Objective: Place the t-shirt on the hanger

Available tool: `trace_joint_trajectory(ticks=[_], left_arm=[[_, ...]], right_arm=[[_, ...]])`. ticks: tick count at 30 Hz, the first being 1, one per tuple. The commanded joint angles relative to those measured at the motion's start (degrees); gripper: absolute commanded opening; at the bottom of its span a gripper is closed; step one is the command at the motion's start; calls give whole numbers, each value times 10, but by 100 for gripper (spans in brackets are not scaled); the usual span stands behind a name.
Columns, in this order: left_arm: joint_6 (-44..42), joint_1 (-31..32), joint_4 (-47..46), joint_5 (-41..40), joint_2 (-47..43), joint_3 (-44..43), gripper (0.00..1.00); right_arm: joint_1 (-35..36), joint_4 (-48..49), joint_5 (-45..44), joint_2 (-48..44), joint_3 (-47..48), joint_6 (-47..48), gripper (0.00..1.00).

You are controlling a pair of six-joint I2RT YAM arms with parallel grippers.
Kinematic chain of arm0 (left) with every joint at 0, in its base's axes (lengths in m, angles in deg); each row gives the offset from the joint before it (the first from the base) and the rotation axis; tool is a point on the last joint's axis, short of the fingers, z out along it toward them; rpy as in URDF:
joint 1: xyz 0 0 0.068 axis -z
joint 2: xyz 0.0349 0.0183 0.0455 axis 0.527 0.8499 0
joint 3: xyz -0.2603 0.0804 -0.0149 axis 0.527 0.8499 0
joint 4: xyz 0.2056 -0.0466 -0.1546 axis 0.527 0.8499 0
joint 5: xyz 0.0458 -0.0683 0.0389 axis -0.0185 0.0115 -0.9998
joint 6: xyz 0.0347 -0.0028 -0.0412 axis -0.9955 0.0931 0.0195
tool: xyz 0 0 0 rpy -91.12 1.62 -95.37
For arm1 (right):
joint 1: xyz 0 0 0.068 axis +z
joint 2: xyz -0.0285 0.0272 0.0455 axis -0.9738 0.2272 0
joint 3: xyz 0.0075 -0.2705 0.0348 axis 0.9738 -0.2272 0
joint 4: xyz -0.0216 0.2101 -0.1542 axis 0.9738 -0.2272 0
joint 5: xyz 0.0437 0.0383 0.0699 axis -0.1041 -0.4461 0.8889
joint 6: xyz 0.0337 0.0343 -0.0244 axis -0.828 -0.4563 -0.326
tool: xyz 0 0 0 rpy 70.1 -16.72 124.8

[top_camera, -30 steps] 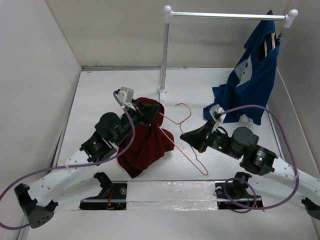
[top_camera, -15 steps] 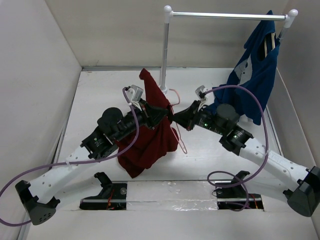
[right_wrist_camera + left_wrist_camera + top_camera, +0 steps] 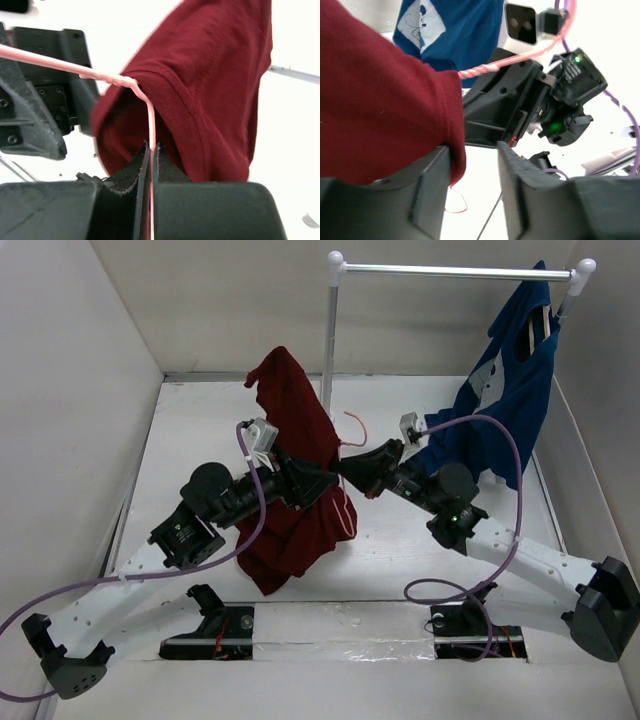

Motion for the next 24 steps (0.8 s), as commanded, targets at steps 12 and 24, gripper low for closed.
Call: trace_joint_trajectory(ticks=[12, 24], left_arm=[[61, 2, -42, -181, -78, -40, 47], [84, 2, -24, -219, 55, -119, 61]], right_arm=[[56, 50, -114, -59, -12, 72, 0], [83, 25, -129, -73, -15, 84, 0]])
